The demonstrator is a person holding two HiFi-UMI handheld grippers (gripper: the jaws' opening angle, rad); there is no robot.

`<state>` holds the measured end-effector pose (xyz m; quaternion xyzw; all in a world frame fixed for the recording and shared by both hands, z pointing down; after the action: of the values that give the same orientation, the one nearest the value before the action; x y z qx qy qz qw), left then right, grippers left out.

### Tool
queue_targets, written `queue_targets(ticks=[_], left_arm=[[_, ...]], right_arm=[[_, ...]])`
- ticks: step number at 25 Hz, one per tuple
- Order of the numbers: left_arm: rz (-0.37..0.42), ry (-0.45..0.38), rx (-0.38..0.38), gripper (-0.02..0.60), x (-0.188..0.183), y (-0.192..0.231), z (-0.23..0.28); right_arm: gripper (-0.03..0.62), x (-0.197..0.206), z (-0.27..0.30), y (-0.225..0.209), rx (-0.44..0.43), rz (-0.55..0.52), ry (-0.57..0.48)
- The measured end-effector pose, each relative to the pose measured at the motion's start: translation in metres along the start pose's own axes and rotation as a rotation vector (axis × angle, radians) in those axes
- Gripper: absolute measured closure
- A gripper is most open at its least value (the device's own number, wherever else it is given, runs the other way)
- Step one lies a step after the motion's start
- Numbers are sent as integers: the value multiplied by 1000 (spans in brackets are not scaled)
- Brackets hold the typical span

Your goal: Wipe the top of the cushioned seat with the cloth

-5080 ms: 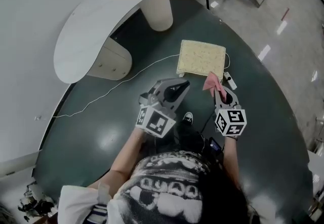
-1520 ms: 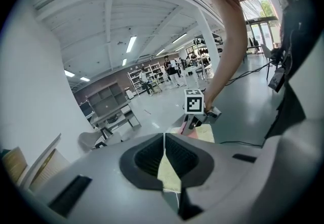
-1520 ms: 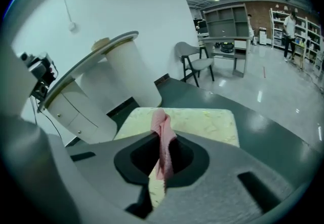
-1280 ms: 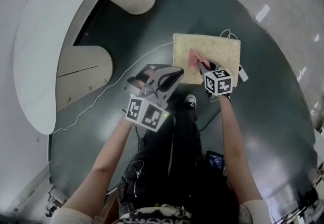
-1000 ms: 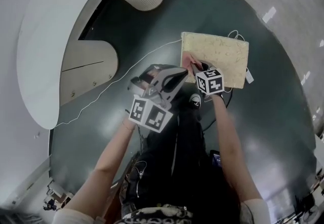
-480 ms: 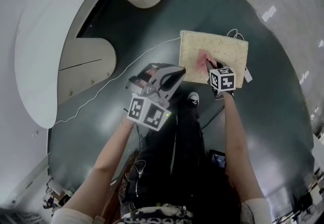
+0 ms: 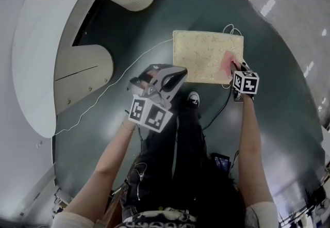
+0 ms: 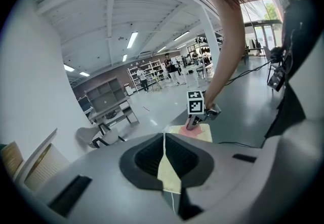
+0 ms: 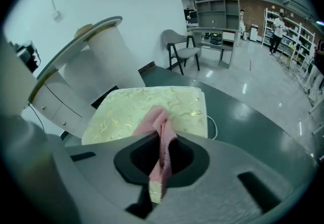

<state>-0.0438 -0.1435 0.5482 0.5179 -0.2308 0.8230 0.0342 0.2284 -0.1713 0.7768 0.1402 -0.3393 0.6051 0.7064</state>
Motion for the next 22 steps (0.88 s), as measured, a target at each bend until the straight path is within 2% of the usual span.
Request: queue_targets(ticks=[7,12,16,22], left_arm=[[2,3,18,569,-3,-7,10],[1,15,10,569,-3,-8,9],[-4,23,-10,569,-5,-8,4],[-12,40,-42,569,-6,-9,-6]], right_arm=[[585,16,-26,-56,110,66,5],[585,20,-38,-67,129,80,6],[585,5,-44,-41,56,29,-30],[585,-8,-39,34,-136,-40,-62]])
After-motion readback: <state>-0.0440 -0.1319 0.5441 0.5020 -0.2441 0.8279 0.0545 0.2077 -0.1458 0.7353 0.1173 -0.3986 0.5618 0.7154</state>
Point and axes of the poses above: the fingertips, and each gripper's own axes: z forward along the fingers, y to its left, x out of its underside, the point moved 6 cm from there along -z, backward along the fingers, and after that the axes turned 13 degrees about -y, right-handed, at the moved point
